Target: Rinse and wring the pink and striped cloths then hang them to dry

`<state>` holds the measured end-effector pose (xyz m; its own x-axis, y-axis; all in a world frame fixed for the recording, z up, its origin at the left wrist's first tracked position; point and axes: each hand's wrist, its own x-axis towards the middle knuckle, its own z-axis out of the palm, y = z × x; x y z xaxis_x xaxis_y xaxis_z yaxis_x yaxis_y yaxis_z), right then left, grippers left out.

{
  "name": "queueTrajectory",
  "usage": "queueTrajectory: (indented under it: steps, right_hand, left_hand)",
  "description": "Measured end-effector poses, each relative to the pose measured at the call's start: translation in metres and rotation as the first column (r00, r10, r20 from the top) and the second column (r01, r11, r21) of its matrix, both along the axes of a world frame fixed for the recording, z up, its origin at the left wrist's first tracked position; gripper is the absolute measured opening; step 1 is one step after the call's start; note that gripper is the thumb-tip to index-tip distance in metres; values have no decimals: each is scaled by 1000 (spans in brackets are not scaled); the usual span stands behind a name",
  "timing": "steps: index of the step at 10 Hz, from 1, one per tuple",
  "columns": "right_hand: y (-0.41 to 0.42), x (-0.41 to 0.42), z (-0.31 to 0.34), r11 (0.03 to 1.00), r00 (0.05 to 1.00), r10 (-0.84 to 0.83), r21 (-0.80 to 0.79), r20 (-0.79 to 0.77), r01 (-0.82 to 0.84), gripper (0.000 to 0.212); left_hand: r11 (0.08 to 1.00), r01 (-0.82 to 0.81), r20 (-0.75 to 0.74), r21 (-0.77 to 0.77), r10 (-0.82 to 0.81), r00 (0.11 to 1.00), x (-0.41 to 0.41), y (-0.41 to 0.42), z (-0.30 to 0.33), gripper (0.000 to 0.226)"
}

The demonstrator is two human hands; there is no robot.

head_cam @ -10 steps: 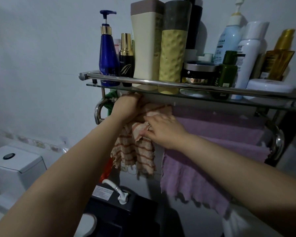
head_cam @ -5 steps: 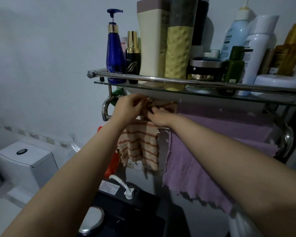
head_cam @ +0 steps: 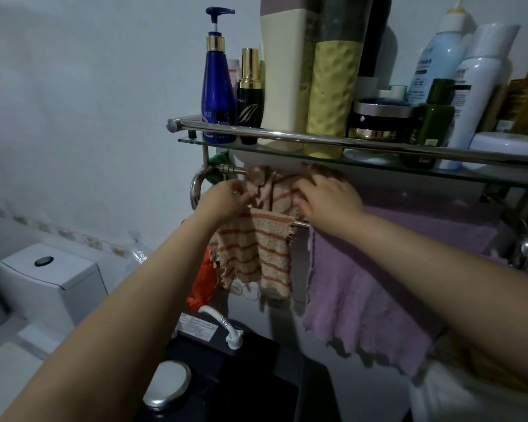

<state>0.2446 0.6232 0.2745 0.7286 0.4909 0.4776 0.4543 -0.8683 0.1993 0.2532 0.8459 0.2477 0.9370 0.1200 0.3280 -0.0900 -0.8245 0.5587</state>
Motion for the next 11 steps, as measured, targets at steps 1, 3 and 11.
queueTrajectory:
  steps: [1,3,11]
  right_hand:
    - [-4,6,3,998,990,-50,17,-133,53,38]
    - [6,7,-1,996,997,-74,46,-7,74,31]
    - [0,-7,-12,1000,984,-31,-9,-174,30,56]
  left_hand:
    - [992,102,-35,-79,-105,994,3,-8,2,22]
    - [771,108,224,-627,46,973,9,-8,26,22]
    - [934,-86,249,345,-3,968,19,-14,3,48]
